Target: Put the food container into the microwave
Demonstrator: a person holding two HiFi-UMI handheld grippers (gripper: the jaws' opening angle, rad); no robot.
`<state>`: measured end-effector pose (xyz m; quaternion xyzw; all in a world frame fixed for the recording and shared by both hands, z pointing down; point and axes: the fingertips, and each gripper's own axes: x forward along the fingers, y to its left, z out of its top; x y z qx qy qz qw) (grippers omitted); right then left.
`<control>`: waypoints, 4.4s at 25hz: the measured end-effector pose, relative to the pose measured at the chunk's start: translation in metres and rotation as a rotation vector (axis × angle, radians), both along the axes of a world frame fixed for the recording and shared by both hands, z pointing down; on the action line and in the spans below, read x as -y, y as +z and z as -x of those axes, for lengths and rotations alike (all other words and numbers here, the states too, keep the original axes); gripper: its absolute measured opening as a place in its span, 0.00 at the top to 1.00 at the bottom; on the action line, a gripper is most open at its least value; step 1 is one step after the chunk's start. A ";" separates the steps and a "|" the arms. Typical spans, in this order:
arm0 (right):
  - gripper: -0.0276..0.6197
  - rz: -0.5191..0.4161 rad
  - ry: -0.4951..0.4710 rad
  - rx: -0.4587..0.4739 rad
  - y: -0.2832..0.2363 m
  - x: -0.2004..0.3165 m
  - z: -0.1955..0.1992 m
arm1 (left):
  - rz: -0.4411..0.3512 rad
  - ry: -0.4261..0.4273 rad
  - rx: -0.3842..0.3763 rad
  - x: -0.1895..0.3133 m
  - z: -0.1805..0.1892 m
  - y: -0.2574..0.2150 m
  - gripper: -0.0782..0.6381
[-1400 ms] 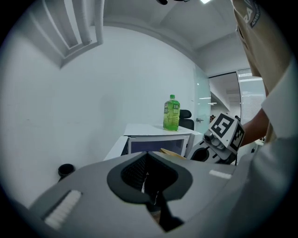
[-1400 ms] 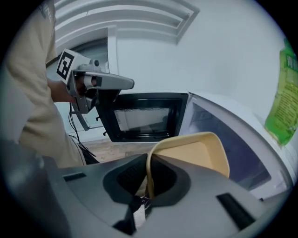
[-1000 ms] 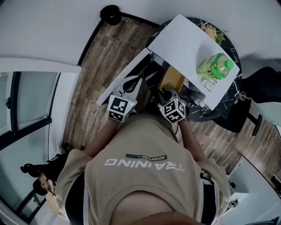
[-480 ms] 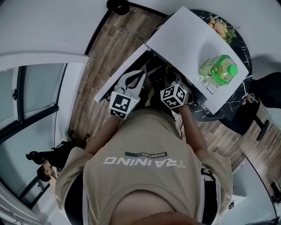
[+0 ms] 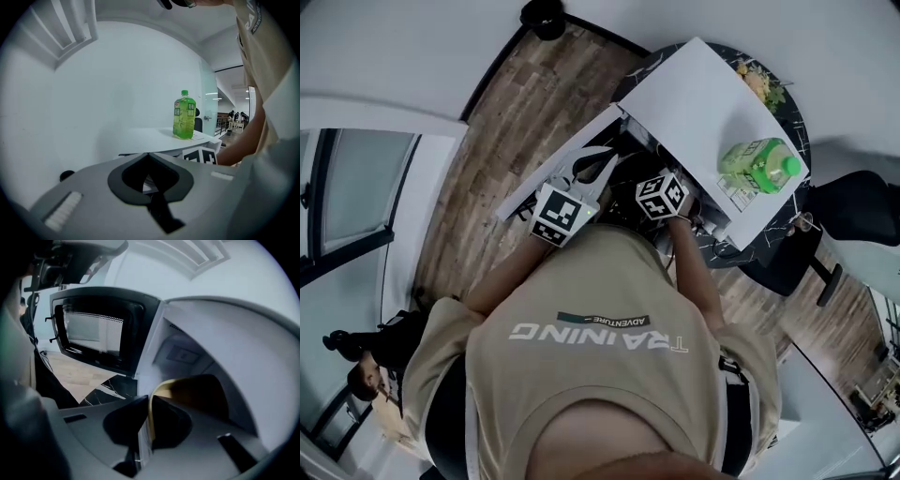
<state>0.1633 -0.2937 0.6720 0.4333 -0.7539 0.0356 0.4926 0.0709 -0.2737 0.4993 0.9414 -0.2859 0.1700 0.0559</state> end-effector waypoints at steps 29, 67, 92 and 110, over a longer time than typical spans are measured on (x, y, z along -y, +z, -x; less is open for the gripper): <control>0.88 -0.040 0.098 -0.206 0.010 0.024 -0.008 | 0.013 0.088 -0.156 0.014 0.028 -0.017 0.88; 0.94 -0.253 0.654 0.520 -0.071 -0.138 -0.027 | -0.095 0.367 -0.066 -0.050 -0.030 0.002 0.88; 0.94 -0.455 0.189 0.608 -0.191 -0.139 0.012 | -0.203 0.077 0.083 -0.095 0.005 -0.033 0.88; 0.94 -0.445 0.402 0.690 -0.206 -0.127 0.010 | -0.220 0.352 -0.021 -0.094 -0.058 -0.058 0.88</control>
